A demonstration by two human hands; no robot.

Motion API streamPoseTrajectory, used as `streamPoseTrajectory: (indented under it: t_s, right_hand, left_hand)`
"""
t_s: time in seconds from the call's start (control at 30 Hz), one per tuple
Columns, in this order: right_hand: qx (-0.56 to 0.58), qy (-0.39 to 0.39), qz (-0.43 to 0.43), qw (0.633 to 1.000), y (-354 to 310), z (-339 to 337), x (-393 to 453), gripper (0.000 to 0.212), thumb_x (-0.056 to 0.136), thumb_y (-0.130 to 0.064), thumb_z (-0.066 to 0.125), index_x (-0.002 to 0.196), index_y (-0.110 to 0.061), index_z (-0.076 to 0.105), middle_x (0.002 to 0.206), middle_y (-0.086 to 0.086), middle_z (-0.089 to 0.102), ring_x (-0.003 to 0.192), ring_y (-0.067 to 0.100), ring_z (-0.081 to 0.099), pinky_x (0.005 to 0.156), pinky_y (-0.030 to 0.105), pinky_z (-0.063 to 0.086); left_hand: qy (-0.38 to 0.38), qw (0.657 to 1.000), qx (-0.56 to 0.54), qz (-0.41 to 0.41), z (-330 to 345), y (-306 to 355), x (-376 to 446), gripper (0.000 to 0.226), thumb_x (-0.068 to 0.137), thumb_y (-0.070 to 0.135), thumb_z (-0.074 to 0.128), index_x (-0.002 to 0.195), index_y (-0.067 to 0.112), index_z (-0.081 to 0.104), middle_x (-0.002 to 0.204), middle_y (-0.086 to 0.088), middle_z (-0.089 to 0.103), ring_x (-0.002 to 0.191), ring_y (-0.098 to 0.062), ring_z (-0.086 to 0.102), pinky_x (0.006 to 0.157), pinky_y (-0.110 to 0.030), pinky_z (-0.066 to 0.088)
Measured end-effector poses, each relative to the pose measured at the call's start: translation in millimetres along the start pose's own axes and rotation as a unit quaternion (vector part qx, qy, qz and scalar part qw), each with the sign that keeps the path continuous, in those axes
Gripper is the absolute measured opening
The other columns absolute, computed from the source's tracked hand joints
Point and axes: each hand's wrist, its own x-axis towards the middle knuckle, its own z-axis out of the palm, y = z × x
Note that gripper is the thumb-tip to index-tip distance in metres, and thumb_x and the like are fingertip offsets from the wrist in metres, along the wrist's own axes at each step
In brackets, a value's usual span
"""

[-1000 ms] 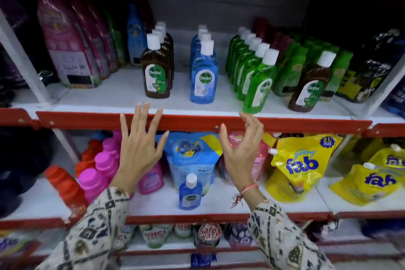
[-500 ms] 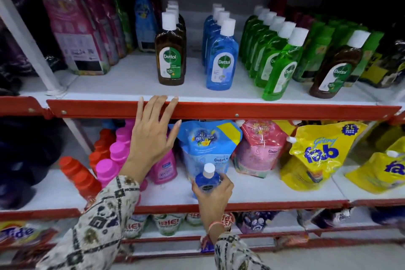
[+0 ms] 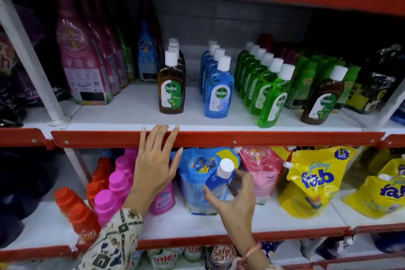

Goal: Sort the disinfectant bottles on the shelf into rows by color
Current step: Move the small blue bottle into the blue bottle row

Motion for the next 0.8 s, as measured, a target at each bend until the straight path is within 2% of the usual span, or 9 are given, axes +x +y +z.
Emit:
streamPoseTrajectory:
  t_s: [0.07, 0.23, 0.33, 0.4, 0.6, 0.7, 0.8]
  right_hand:
    - [0.016, 0.010, -0.037, 0.999, -26, -8, 19, 0.069, 0.052, -0.038, 0.092, 0.109, -0.035, 0.053, 0.109, -0.005, 0.064, 0.104, 0.014, 0.064, 0.088, 0.036, 0.055]
    - [0.045, 0.044, -0.119, 0.991, -95, -19, 68, 0.068, 0.052, -0.046, 0.087, 0.111, -0.035, 0.054, 0.111, -0.007, 0.063, 0.106, 0.009, 0.062, 0.082, 0.022, 0.055]
    - [0.052, 0.050, -0.150, 0.986, -117, -20, 101, 0.071, 0.056, -0.038, 0.091, 0.115, -0.023, 0.055, 0.112, -0.005, 0.062, 0.107, 0.007, 0.061, 0.081, 0.017, 0.054]
    - [0.053, 0.042, -0.152, 0.986, -122, -16, 123, 0.068, 0.059, -0.033, 0.092, 0.115, -0.023, 0.055, 0.113, -0.006, 0.061, 0.106, 0.004, 0.060, 0.083, 0.015, 0.053]
    - [0.002, 0.014, -0.139, 0.990, -102, 7, 161, 0.066, 0.060, -0.037, 0.090, 0.114, -0.033, 0.051, 0.114, -0.005, 0.060, 0.106, 0.008, 0.059, 0.081, 0.006, 0.046]
    - [0.000, 0.029, -0.120, 0.992, -93, 12, 170, 0.065, 0.061, -0.037, 0.090, 0.115, -0.029, 0.054, 0.114, -0.003, 0.062, 0.104, 0.008, 0.059, 0.085, 0.012, 0.047]
    - [-0.011, 0.023, -0.100, 0.995, -90, 14, 179, 0.069, 0.062, -0.039, 0.089, 0.120, -0.025, 0.056, 0.116, -0.002, 0.062, 0.105, 0.013, 0.059, 0.082, 0.015, 0.043]
  left_hand:
    - [-0.001, 1.000, -0.002, 0.001, 1, -1, 0, 0.052, 0.095, 0.039, 0.043, 0.142, 0.016, 0.044, 0.134, -0.012, 0.054, 0.132, -0.029, 0.045, 0.120, -0.053, 0.021]
    - [-0.017, 1.000, -0.008, 0.005, 1, -3, 2, 0.053, 0.095, 0.041, 0.039, 0.142, 0.017, 0.043, 0.135, -0.011, 0.054, 0.132, -0.028, 0.046, 0.120, -0.052, 0.021]
    - [-0.028, 1.000, -0.012, 0.004, 0, -4, 2, 0.054, 0.096, 0.044, 0.035, 0.142, 0.018, 0.043, 0.136, -0.009, 0.054, 0.132, -0.027, 0.045, 0.119, -0.051, 0.019]
    - [-0.039, 0.999, -0.013, 0.002, -1, -5, 3, 0.055, 0.096, 0.046, 0.033, 0.143, 0.019, 0.042, 0.136, -0.008, 0.054, 0.133, -0.025, 0.044, 0.119, -0.049, 0.018]
    - [-0.064, 0.998, -0.007, 0.013, -3, -9, 4, 0.061, 0.095, 0.051, 0.035, 0.149, 0.023, 0.032, 0.143, -0.003, 0.049, 0.138, -0.022, 0.038, 0.119, -0.049, 0.017]
    - [-0.066, 0.997, 0.004, 0.035, -7, -12, 4, 0.063, 0.094, 0.050, 0.037, 0.150, 0.023, 0.028, 0.146, -0.003, 0.047, 0.140, -0.020, 0.035, 0.119, -0.047, 0.016]
    - [-0.069, 0.997, 0.006, 0.032, -9, -12, 5, 0.064, 0.094, 0.050, 0.039, 0.151, 0.023, 0.028, 0.146, -0.003, 0.046, 0.140, -0.020, 0.035, 0.119, -0.048, 0.016]
